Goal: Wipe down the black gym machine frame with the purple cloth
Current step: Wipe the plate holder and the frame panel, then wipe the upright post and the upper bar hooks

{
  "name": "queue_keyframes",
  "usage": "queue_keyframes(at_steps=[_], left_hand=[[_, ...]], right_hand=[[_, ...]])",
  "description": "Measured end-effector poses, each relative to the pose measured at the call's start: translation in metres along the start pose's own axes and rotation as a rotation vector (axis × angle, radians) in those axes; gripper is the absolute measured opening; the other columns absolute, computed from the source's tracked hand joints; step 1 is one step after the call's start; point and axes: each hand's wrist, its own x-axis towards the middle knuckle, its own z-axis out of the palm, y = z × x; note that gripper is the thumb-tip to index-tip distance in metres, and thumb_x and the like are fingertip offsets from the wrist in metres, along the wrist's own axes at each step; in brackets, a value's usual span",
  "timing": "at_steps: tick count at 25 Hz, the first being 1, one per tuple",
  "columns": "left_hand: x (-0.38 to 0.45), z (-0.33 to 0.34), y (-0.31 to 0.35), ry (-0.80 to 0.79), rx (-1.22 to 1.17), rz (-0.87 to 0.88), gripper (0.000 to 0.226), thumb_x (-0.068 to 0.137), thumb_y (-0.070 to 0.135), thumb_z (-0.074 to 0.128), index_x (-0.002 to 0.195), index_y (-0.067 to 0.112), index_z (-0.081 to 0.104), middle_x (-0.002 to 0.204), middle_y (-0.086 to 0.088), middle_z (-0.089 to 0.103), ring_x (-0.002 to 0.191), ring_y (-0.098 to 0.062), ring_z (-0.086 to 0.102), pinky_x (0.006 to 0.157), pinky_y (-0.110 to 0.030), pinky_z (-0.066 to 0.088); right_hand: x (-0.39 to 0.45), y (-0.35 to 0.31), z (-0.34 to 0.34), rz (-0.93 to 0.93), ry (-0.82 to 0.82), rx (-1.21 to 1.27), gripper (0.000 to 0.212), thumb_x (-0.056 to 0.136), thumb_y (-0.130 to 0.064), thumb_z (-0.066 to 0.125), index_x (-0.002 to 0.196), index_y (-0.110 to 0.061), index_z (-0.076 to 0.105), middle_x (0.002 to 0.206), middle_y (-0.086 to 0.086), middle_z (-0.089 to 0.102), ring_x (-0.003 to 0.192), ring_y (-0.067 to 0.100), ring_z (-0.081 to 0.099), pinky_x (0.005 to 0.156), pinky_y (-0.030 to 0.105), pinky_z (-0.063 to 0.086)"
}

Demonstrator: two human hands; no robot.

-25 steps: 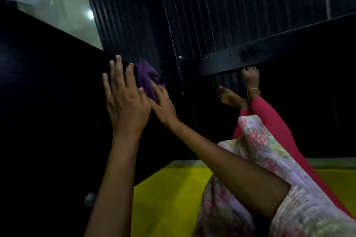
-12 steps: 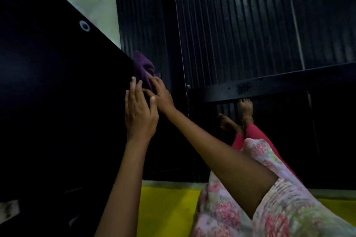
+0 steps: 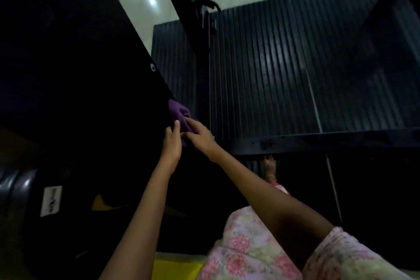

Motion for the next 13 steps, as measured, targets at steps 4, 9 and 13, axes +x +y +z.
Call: queue_keyframes(at_steps=[4,9,13], left_hand=[[-0.031,0.002,-0.002,-0.327,-0.612,-0.016,0.032,0.098,0.041,0.044,0.114,0.021,0.064,0.116,-0.006,0.067,0.097,-0.016,0.066,0.079,-0.028,0.052],[-0.059,0.029,0.029,-0.292,-0.625,0.061,0.039,0.088,0.018,0.065,0.125,0.007,0.058,0.103,-0.009,0.069,0.084,-0.019,0.067,0.064,-0.025,0.054],[-0.095,0.057,0.067,-0.449,-0.564,0.167,0.039,0.086,0.012,0.066,0.124,0.007,0.059,0.104,-0.009,0.069,0.087,-0.018,0.067,0.068,-0.023,0.055]], right_hand=[[-0.06,-0.042,-0.036,-0.146,0.022,-0.179,0.055,0.086,-0.008,0.063,0.138,-0.018,0.047,0.14,0.005,0.043,0.129,0.018,0.041,0.112,0.038,0.031],[-0.104,-0.069,-0.087,-0.273,0.236,-0.234,0.077,0.08,-0.002,0.069,0.145,-0.013,0.03,0.144,0.004,0.031,0.132,0.012,0.031,0.113,0.034,0.029],[-0.136,-0.101,-0.146,0.06,0.189,0.305,0.066,0.084,-0.025,0.07,0.141,-0.011,0.04,0.129,0.001,0.051,0.116,0.018,0.054,0.095,0.034,0.048]])
